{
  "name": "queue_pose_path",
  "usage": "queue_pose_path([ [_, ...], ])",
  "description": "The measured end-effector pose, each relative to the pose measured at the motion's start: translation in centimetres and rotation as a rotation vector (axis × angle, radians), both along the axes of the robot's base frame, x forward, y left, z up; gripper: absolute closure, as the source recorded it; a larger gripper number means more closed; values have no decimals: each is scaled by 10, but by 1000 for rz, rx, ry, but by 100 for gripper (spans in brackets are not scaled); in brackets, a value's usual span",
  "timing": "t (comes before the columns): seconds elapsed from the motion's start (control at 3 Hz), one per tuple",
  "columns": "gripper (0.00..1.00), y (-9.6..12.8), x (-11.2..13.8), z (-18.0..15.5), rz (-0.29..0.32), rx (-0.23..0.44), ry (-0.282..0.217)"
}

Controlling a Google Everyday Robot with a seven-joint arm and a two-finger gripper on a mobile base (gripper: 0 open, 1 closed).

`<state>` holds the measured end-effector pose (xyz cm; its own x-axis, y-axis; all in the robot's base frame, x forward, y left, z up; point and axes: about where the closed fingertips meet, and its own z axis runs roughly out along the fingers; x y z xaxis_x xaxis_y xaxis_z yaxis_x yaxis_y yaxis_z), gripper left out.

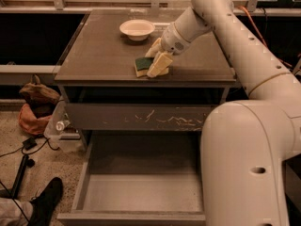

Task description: Place sponge into middle drawer

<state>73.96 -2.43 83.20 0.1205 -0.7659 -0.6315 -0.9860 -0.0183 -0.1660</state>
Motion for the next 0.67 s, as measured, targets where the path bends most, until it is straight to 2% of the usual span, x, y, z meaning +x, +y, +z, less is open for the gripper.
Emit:
queue_pose_path([
  [0.33, 88, -18, -22, 40, -44, 22, -104],
  [0.67, 100, -40, -67, 104, -114, 65, -250],
])
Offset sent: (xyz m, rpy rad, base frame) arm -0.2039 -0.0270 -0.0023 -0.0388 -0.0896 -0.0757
